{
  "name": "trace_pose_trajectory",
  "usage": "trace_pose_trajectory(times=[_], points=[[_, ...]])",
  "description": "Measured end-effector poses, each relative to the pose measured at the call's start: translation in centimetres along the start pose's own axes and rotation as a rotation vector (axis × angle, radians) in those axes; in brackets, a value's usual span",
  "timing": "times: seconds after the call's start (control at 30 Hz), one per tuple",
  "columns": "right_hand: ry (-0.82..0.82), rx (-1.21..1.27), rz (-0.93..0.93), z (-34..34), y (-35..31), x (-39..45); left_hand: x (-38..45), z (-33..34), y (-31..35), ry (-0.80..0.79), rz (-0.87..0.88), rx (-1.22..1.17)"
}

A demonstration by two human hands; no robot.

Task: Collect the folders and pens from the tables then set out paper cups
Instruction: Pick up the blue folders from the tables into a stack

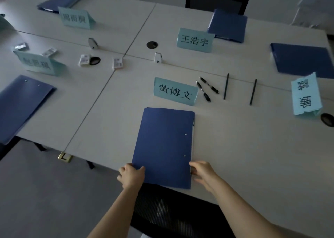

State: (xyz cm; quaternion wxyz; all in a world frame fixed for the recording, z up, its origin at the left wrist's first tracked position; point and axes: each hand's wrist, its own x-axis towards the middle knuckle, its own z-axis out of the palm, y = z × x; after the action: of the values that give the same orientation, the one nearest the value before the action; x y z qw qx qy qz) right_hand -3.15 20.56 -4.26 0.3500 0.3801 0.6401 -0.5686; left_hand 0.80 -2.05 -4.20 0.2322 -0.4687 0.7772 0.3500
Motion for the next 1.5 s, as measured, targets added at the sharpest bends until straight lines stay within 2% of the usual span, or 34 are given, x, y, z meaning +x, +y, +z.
trace_pose_trajectory(times=[0.13,0.27,0.4,0.6,0.8,0.9,1.0,1.2,1.5], points=[[-0.078,0.032,0.006,-0.2,-0.3,0.3,0.7,-0.3,0.3,-0.049,-0.012,0.057],[-0.158,0.043,-0.112,0.3,-0.1,0.0,2.2,-0.1,-0.6,-0.127,-0.027,-0.065],[-0.213,0.103,-0.210,0.2,-0.5,-1.4,4.5,1.5,-2.7,-0.132,-0.014,-0.139],[-0.357,0.133,-0.297,-1.4,-2.6,-4.6,-1.6,-0.6,-1.0,-0.224,0.027,-0.418],[-0.595,0.059,-0.325,-3.0,-4.5,-8.6,-5.9,-4.2,-2.6,-0.146,0.061,-0.736],[-0.739,0.002,-0.317,-2.9,-4.3,-10.4,-8.9,-6.5,-4.4,-0.211,0.083,-0.922],[-0.827,-0.038,-0.322,-1.7,-3.6,-11.6,-11.1,-8.3,-7.0,-0.308,0.069,-0.984],[-0.897,-0.241,-0.362,3.3,-2.0,-12.8,-13.7,-11.3,-13.8,-0.308,0.023,-1.133],[-1.047,-0.449,-0.333,19.6,0.9,-16.3,-12.3,-20.0,-25.3,-0.039,0.034,-1.387]])
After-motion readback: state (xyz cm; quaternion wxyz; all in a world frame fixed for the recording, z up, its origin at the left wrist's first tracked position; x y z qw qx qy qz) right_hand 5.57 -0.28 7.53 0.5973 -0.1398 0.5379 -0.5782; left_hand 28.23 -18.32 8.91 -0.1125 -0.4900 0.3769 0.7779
